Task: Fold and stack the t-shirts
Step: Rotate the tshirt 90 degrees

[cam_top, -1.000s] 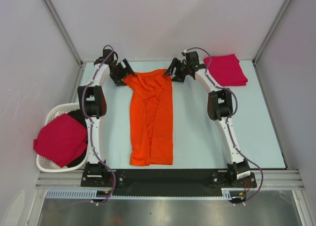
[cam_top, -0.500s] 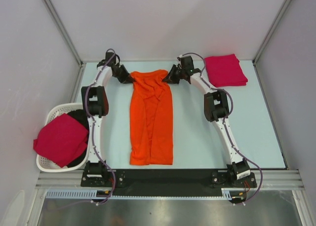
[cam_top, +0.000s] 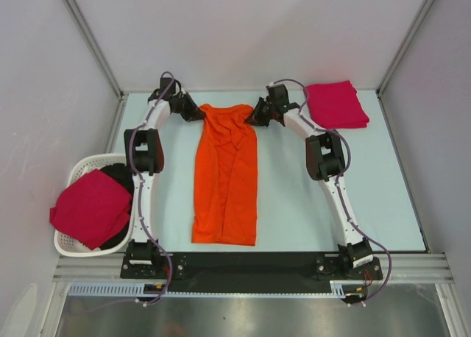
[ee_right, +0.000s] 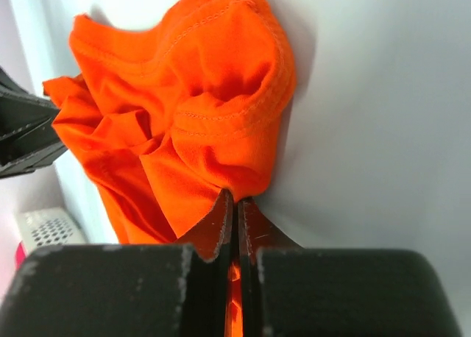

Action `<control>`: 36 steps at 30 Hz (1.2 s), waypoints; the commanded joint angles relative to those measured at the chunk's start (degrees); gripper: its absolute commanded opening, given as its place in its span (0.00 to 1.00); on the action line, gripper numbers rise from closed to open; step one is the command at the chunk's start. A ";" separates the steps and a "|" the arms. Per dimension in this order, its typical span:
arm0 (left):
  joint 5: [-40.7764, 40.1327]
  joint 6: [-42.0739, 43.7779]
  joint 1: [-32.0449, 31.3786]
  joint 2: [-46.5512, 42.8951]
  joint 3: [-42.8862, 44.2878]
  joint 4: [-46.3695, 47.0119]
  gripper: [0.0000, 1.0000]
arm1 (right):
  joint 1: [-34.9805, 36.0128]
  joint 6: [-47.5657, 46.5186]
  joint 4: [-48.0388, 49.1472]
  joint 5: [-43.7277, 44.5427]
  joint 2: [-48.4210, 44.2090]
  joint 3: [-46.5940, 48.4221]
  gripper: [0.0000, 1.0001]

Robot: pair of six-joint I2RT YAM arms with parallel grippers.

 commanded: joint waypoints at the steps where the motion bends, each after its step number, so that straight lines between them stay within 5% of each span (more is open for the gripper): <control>1: 2.74 -0.88 -0.63 0.55 0.79 2.04 0.00 | 0.20 -2.39 -1.80 6.55 -5.10 -2.77 0.00; 3: 2.83 -0.09 -0.72 0.20 -1.23 1.78 0.06 | 0.12 -2.30 -1.63 7.95 -5.63 -3.22 0.00; 4: 3.18 0.08 -0.72 0.02 -1.76 1.25 0.20 | 0.12 -2.30 -2.06 8.83 -5.89 -3.83 0.00; 5: 3.35 0.43 -0.63 0.11 -2.02 0.38 0.47 | 0.12 -2.12 -1.54 9.97 -6.59 -4.53 0.00; 8: 1.17 3.16 -0.63 -0.94 -2.63 -2.34 0.61 | 0.12 -1.68 -0.22 10.68 -7.30 -6.03 0.00; 31: -8.95 10.99 -0.63 -17.02 -8.09 -11.76 0.69 | -0.76 -2.21 -1.27 18.15 -6.42 -2.08 0.00; 36: -8.07 10.72 -1.60 -22.21 -9.23 -11.23 0.55 | -1.29 -2.48 -1.27 17.90 -6.16 -0.67 0.00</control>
